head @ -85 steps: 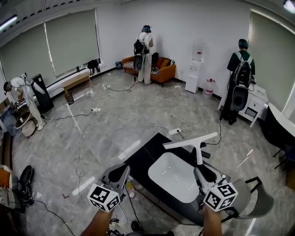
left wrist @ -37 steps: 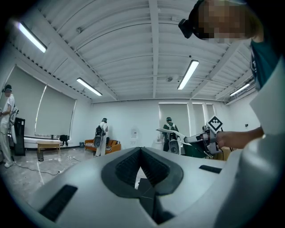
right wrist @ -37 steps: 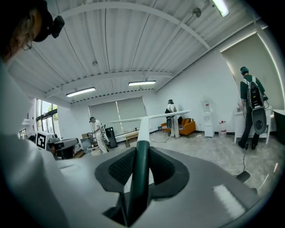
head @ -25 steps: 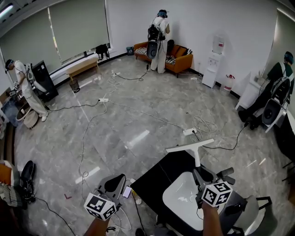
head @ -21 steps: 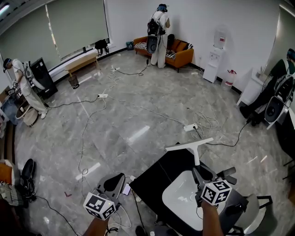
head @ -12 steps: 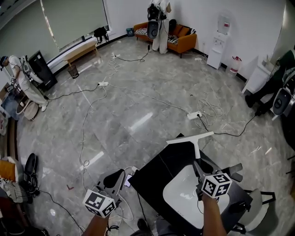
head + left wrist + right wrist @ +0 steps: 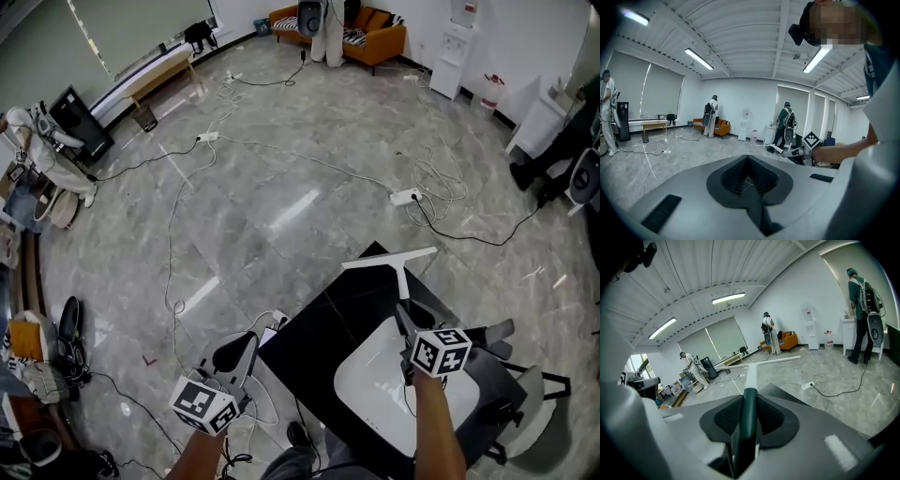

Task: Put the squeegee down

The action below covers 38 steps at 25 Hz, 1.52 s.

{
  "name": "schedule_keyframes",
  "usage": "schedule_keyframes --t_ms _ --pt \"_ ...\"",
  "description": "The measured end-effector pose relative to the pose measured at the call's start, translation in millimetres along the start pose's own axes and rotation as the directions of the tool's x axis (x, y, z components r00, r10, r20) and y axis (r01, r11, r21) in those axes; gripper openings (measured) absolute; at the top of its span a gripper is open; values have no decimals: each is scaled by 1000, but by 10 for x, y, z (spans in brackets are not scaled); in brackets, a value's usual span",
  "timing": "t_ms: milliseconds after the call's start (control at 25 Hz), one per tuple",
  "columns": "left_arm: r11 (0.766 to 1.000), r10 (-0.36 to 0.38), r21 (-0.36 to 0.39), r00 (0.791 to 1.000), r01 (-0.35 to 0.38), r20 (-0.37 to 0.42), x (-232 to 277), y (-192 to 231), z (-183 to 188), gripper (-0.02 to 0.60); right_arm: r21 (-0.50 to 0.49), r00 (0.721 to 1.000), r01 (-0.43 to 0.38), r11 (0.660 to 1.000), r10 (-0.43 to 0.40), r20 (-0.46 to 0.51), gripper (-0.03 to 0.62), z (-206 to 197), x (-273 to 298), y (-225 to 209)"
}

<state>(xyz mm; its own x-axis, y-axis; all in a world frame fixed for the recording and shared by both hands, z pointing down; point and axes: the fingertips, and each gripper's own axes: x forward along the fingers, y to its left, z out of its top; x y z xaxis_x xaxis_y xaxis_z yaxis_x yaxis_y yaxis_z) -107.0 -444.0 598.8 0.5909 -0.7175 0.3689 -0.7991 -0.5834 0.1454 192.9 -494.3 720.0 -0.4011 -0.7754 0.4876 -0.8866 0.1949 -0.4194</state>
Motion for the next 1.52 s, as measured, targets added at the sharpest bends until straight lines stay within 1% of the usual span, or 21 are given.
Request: schedule_keyframes --t_ms 120,200,360,560,760,960,1200,1520 --pt "1000 3 -19 1000 -3 -8 149 18 -145 5 5 1000 9 1000 -9 -25 101 -138 183 -165" --pt "1000 -1 -19 1000 0 -16 246 31 -231 5 11 999 16 1000 -15 -39 101 -224 302 -268" --pt "1000 -5 -28 999 4 -37 416 50 -313 5 21 997 31 999 -30 -67 101 -385 534 -441" --pt "999 -4 -49 998 2 -57 553 99 -493 5 24 992 46 999 -43 -115 101 -621 774 -613" --pt "998 -4 -65 997 -1 -71 670 162 -659 5 29 989 51 998 -46 -143 101 -805 962 -725" --pt "997 -4 -74 997 -2 -83 750 180 -742 5 23 988 49 999 -45 -149 101 -884 1069 -768" --pt "997 -6 -83 996 -2 -92 787 130 -797 5 -45 983 56 997 -63 -173 103 -949 1114 -800" --pt "996 -2 -85 996 -5 -84 754 98 -777 5 -80 980 61 995 -75 -186 107 -974 1126 -799"
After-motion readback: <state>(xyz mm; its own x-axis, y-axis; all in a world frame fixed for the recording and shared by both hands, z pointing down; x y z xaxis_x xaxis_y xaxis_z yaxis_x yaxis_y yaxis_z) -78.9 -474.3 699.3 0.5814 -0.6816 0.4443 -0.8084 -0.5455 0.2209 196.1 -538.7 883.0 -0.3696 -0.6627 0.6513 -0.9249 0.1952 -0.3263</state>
